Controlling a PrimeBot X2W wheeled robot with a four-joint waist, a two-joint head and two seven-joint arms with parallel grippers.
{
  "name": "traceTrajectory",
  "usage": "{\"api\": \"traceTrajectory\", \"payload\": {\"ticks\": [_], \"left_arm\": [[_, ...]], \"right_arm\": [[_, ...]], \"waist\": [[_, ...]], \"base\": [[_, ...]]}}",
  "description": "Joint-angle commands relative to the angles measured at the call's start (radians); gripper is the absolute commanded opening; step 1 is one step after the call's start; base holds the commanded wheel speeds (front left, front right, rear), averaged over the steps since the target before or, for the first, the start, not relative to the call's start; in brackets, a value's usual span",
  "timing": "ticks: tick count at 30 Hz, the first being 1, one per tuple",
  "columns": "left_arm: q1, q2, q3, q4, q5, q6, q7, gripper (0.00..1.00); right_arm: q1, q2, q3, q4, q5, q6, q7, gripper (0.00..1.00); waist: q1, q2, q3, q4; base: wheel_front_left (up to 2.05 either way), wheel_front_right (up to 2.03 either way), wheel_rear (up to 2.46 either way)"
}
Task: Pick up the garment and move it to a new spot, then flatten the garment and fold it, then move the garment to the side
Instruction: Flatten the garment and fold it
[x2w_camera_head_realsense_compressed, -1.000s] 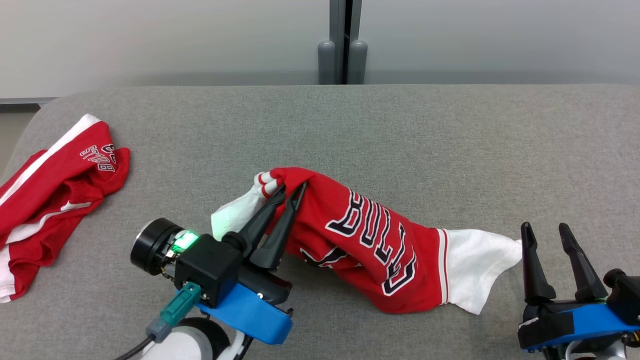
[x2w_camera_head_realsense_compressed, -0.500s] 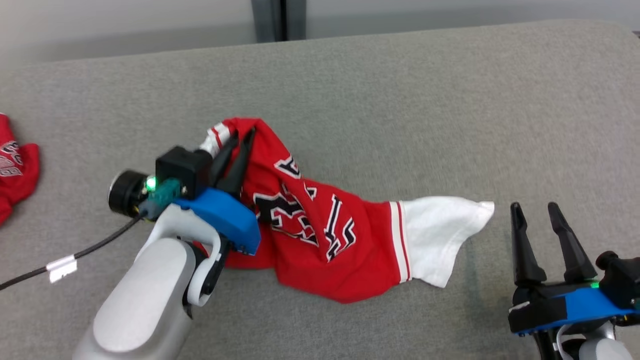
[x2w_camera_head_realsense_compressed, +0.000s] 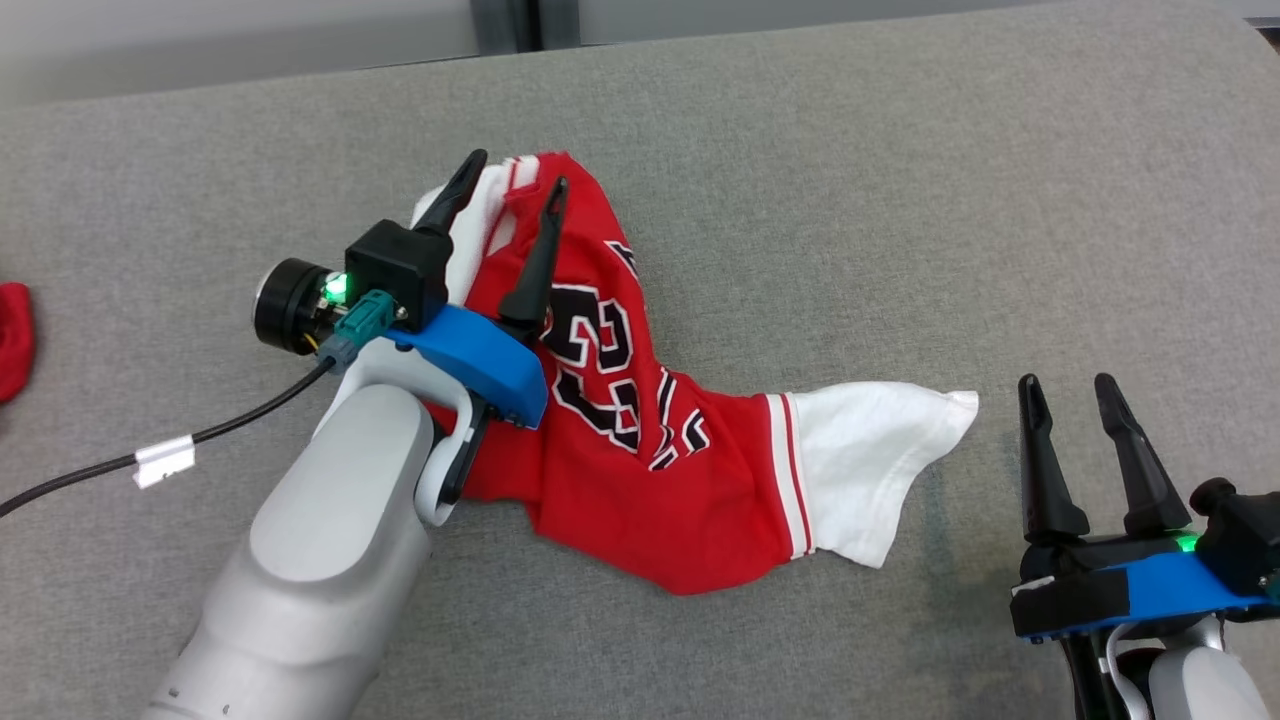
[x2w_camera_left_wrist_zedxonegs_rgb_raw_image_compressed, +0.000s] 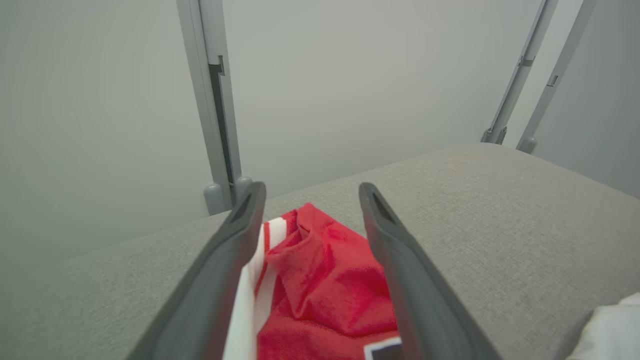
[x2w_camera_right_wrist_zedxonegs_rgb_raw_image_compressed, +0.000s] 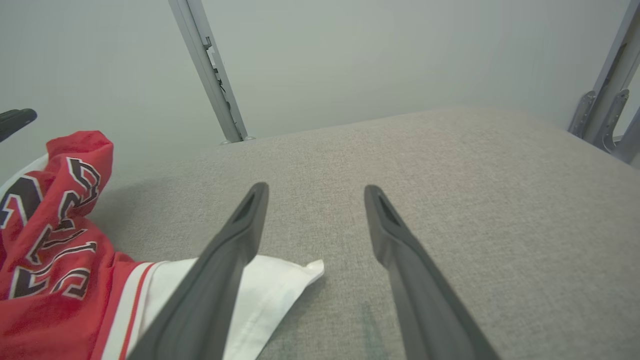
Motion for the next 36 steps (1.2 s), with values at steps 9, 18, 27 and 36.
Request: {"api": "traceTrajectory", "payload": {"ticks": [9,18,27,36], "left_arm": [[0.201,0.053,0.128,-0.215,0.056,0.101,-0.051,1.00],[0.502,0.099,0.276,-0.426,0.066,0.179,-0.052,1.00],[0.636,0.121,0.294,-0.468,0.061,0.176,-0.052,1.00],[0.653,0.132,0.286,-0.475,0.057,0.181,-0.042,1.00]], "right_arm": [[0.012,-0.002,-0.016,-0.061,-0.051,0.000,0.011,1.00],[0.057,-0.001,-0.018,-0.116,-0.087,0.000,0.059,1.00],[0.120,-0.001,-0.021,-0.135,-0.096,0.000,0.095,1.00],[0.144,-0.001,-0.022,-0.157,-0.093,0.000,0.114,1.00]], "waist": [[-0.0002,-0.0002,-0.058,0.074],[-0.0002,-0.0002,-0.123,0.125],[-0.0002,-0.0002,-0.169,0.148],[-0.0002,-0.0002,-0.181,0.145]], "base": [[0.00,0.00,0.00],[0.00,0.00,0.00],[0.00,0.00,0.00],[0.00,0.00,0.00]]}}
